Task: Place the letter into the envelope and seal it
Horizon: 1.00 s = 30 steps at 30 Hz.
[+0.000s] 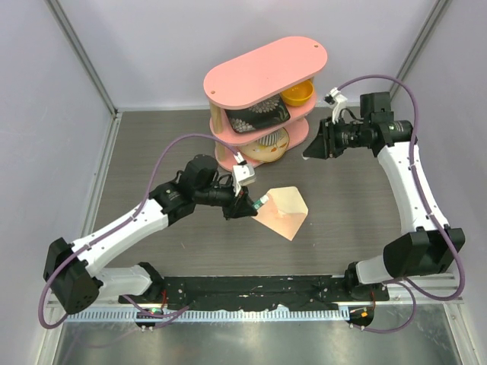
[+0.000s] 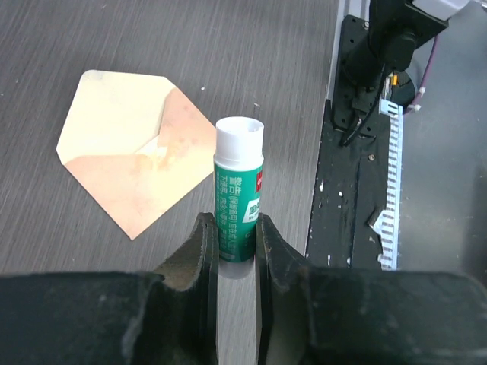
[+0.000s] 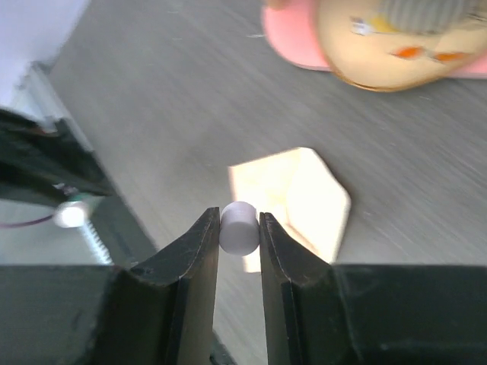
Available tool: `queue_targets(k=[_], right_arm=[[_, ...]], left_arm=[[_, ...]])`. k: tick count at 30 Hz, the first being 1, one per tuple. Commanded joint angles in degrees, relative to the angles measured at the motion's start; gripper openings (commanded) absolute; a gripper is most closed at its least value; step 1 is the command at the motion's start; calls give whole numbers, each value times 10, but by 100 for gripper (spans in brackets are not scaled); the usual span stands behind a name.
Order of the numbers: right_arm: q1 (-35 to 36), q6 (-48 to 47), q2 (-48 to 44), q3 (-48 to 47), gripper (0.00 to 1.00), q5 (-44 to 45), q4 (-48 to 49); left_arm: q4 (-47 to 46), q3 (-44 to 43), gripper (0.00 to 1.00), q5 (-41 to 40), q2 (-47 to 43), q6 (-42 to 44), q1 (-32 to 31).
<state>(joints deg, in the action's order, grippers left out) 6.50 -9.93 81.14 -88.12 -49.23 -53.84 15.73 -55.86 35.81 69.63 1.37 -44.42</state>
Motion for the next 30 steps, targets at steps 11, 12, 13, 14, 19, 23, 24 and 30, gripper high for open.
queue_targets(k=[11,12,13,14,19,23,24,30], right_arm=[[-112,-171,130,218,1,434,261],[-112,-170,139,225,1,439,276],[-112,-168,146,237,2,445,305],[-112,-165,153,241,3,454,317],[-113,-150,181,260,6,456,366],[-113,-147,178,282,16,455,389],[-113,-147,180,283,18,456,389],[-118,-134,198,279,31,448,379]], left_arm=[[2,36,0,-2,-85,-44,55],[-1,43,0,-7,-90,-46,56],[-2,45,0,-7,-93,-48,56],[-3,48,0,-7,-95,-48,56],[-12,63,0,-15,-106,-54,57],[-13,66,0,-15,-107,-53,57],[-12,65,0,-15,-107,-53,57],[-7,58,0,-16,-104,-39,57]])
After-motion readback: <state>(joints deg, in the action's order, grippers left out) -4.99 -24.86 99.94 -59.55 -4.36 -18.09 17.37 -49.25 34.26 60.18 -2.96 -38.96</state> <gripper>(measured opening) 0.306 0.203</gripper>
